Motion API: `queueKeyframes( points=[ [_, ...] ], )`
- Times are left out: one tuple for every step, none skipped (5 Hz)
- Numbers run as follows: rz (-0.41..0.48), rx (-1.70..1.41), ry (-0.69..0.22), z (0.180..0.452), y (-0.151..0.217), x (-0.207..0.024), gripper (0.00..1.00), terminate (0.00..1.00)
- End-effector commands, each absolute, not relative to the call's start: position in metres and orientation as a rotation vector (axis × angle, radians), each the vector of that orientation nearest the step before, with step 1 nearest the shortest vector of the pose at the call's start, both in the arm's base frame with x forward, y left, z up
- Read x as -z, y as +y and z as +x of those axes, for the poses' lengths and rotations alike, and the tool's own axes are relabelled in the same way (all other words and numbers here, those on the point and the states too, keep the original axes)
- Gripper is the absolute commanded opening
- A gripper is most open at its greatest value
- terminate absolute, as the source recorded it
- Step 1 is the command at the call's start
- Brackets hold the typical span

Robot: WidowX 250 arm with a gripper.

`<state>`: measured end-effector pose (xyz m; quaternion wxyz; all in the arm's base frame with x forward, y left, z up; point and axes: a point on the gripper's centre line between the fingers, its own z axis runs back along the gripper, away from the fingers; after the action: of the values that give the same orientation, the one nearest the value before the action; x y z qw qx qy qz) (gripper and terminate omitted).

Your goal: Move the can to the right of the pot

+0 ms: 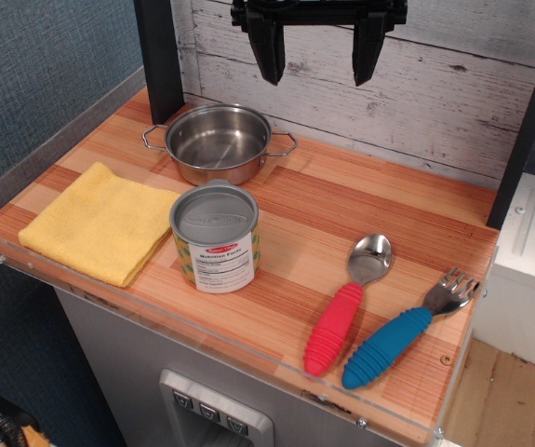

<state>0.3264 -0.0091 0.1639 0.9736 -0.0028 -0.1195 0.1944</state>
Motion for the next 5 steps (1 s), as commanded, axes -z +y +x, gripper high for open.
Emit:
queueKeyframes(
  points=[
    [-0.006,-0.392,-0.241,0.326,-0.009,-0.164,1.0,0.0],
    [0.022,-0.291,-0.204,0.307,0.005,-0.156,1.0,0.0],
    [0.062,-0.163,-0.179,0.284,0.023,-0.152,1.0,0.0],
    [0.087,-0.044,-0.126,0.267,0.041,-0.144,1.0,0.0],
    [0.045,0.16,-0.081,0.262,0.052,-0.13,1.0,0.0]
  ],
)
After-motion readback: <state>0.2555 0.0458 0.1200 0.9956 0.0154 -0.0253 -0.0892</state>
